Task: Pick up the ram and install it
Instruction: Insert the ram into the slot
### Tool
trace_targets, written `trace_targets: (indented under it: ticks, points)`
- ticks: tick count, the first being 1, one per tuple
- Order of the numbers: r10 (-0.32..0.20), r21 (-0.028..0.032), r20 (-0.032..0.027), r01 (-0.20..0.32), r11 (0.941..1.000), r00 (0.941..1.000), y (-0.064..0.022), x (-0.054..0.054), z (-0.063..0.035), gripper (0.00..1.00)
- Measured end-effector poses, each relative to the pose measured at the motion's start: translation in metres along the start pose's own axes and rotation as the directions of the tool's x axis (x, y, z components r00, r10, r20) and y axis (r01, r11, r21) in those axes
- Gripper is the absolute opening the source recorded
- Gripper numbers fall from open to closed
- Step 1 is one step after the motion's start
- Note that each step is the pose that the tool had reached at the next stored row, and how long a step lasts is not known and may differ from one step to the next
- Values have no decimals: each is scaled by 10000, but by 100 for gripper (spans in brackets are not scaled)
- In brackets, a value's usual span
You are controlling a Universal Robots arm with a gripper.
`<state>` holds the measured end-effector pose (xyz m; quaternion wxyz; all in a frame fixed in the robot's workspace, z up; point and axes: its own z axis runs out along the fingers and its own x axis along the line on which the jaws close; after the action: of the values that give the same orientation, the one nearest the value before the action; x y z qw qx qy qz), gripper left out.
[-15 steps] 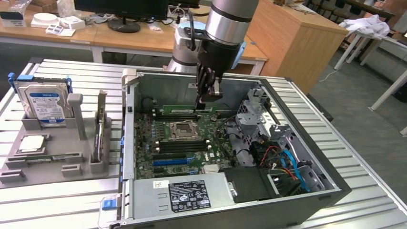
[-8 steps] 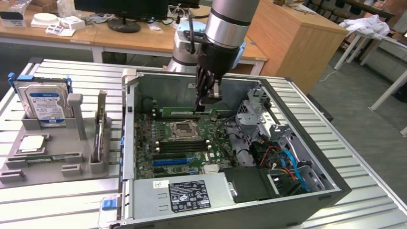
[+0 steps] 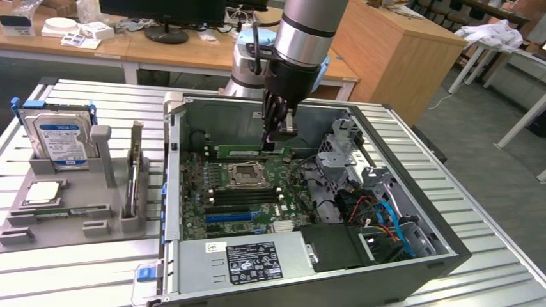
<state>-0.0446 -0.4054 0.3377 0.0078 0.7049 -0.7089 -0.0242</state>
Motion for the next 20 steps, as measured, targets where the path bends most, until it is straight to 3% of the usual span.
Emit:
trace_targets:
  ticks: [8, 20]
  points:
    - [0, 2, 3, 0, 10000, 10000, 0, 0, 7, 12]
    - [7, 0, 0, -7, 10000, 10000, -10, 5, 221, 12]
